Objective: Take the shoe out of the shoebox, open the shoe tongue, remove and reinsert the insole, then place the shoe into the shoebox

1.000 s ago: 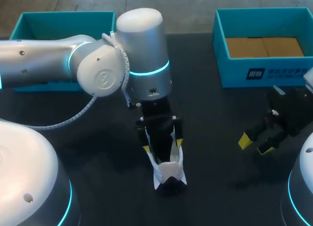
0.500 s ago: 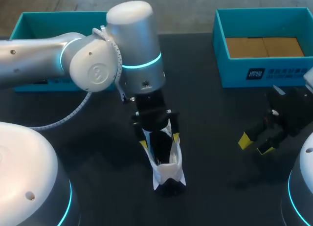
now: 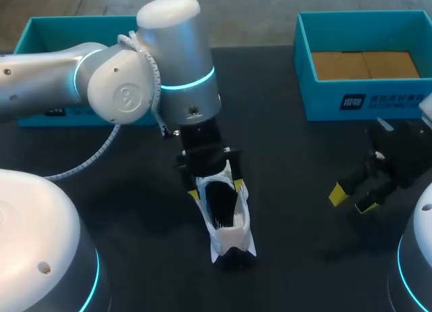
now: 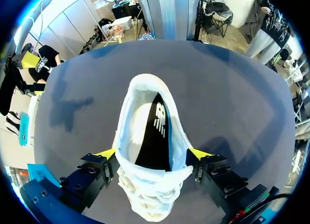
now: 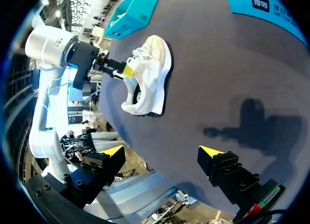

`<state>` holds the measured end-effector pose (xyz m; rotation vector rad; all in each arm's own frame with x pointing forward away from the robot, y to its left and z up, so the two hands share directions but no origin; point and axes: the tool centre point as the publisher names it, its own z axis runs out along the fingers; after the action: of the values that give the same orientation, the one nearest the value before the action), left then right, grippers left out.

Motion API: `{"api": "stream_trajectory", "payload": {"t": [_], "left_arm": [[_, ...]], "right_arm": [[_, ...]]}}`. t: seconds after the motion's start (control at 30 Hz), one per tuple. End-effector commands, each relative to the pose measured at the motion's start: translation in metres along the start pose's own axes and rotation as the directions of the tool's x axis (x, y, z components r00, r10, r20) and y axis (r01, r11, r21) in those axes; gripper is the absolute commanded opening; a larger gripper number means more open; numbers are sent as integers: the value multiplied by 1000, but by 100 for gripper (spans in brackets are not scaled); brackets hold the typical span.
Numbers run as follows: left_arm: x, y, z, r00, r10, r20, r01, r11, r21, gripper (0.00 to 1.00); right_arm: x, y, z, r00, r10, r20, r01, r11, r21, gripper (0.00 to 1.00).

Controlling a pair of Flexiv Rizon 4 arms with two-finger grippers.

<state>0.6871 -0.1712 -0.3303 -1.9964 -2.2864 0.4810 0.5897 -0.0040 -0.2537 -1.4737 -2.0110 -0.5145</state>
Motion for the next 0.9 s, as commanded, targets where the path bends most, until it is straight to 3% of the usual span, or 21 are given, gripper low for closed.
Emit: {"api": "stream_trajectory", "payload": {"t": [0.03, 0.5, 0.8, 0.9], "left_arm": [[3, 0, -2, 1000, 2, 3, -2, 1000, -16, 88], [2, 16, -2, 1000, -11, -19, 11, 999, -44, 84], [-4, 15, -13, 1000, -3, -5, 3, 998, -69, 73], [-6, 13, -19, 1000, 0, 8, 1, 997, -76, 61]], "right_arm": [[0, -1, 1, 1000, 2, 3, -2, 1000, -1, 100], [0, -1, 1, 1000, 2, 3, -2, 1000, -1, 100], [0, -1, 1, 1000, 2, 3, -2, 1000, -1, 100], [0, -1, 1, 1000, 2, 3, -2, 1000, -1, 100]]}}
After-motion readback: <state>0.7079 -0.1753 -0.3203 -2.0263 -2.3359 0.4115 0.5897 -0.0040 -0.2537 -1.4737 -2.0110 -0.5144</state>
